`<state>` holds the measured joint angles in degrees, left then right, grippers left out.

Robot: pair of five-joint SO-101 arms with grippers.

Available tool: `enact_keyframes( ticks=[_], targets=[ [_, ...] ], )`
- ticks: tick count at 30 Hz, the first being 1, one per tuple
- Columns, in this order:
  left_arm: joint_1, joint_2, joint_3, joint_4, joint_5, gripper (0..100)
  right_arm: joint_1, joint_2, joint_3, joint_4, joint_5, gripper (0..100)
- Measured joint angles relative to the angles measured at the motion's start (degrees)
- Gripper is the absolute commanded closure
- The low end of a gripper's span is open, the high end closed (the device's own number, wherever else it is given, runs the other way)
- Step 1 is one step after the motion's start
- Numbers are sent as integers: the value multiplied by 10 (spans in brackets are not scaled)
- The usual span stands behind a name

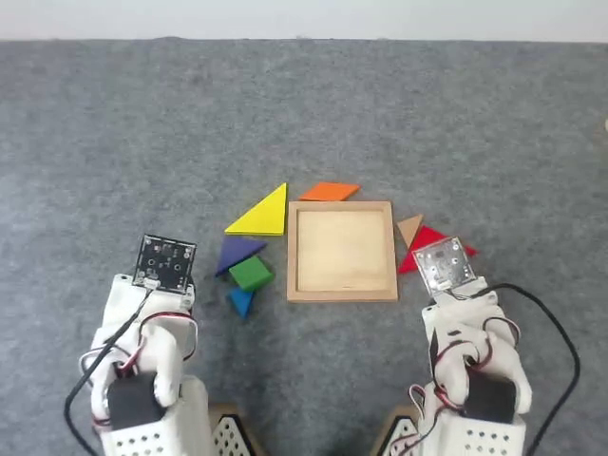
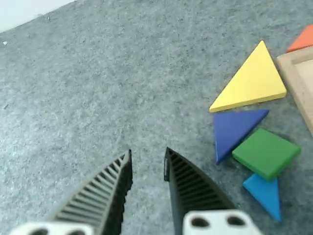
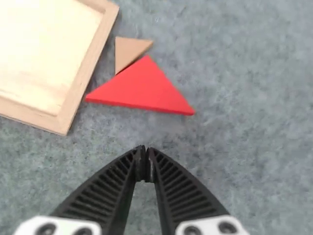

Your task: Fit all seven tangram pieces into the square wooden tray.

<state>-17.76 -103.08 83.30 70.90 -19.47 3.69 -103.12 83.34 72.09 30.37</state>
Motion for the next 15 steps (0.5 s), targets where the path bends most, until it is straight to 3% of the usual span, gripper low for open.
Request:
enact_keyframes(
  ticks=[7,15],
  targets=[
    [0,18,-68,18,-4,887,-1,9,-69,36,20,989],
    [44,296,-282,55,18,887,-1,224,-230,37,4,991]
  ],
)
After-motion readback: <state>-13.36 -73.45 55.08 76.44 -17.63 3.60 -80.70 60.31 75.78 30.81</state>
